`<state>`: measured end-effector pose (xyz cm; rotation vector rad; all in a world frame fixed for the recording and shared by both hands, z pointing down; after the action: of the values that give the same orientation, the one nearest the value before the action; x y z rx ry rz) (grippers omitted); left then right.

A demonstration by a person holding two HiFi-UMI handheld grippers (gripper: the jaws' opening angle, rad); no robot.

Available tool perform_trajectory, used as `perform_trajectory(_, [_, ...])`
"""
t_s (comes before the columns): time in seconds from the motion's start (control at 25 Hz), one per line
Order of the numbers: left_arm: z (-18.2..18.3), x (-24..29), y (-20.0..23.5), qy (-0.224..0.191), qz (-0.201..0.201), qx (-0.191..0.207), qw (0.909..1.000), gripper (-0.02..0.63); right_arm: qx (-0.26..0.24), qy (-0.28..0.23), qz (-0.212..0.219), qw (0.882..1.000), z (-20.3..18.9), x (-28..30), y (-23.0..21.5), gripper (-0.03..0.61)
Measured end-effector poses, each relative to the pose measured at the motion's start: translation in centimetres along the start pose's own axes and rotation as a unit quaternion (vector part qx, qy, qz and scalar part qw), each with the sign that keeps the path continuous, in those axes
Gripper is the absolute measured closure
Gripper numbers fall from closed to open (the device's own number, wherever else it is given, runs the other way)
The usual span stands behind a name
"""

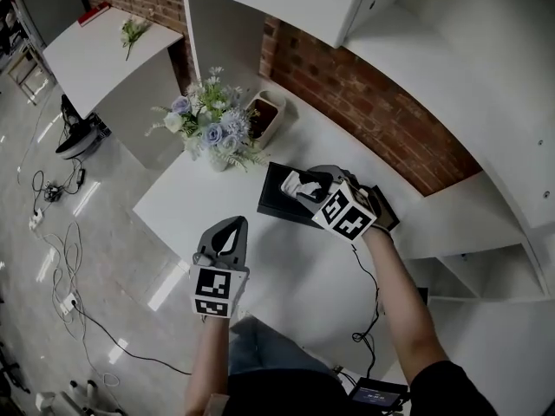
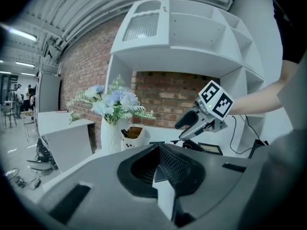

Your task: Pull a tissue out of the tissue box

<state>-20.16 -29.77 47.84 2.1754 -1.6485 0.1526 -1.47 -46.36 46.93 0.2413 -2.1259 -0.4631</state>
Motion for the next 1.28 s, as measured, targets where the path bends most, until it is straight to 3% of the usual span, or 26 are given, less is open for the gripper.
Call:
perform_trajectory(0.2, [-0.9, -0.3, 0.2, 0.012, 0.004, -0.002, 0.9999, 0.604, -0.06, 0.047, 0.032, 0.997, -0.2, 3.0, -0.6, 0.365])
perform_trajectory(0.48, [-1.5, -1.2, 0.6, 0.017, 0.015, -0.005, 0.9997, 0.604, -0.073, 0.073, 0.059, 0.993, -0.5, 5.6, -0.9, 0.373])
perform_trajectory(0.6, [-1.6, -1.6, 0.9, 0.017, 0.019, -0.006, 0.9996, 0.604, -0.076, 0.084, 0.066, 0.991, -0.5, 6.4, -0.8, 0.406])
perform_trajectory(0.72, [-1.7, -1.9, 1.1, 0.016, 0.022, -0.009, 0.9996, 0.604, -0.079, 0.086, 0.06, 0.991, -0.3, 6.5, -0.4, 0.463])
perform_trajectory(0.84, [-1.7, -2.0, 1.3, 0.016, 0.023, -0.009, 0.9996, 0.604, -0.091, 0.087, 0.046, 0.991, -0.2, 6.4, 0.1, 0.564])
perform_trajectory(1.04, [-1.7, -2.0, 1.3, 0.016, 0.019, -0.01, 0.9996, 0.604, -0.097, 0.093, 0.037, 0.99, -0.3, 6.2, 0.5, 0.577])
perform_trajectory(1.28, [-1.7, -2.0, 1.3, 0.016, 0.014, -0.008, 0.9997, 0.604, -0.093, 0.092, -0.006, 0.991, 0.1, 4.9, -0.4, 0.578])
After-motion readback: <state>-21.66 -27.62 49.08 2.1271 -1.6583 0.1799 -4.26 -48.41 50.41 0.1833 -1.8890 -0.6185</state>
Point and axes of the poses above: the fingertips, and each gripper's own axes: x forward along the fingers, y to its left, z out of its top, the point moved 10 cm from there along -x, backward along the fingers, and after that the axes turned 12 degrees about -x, right-handed, at the moved point
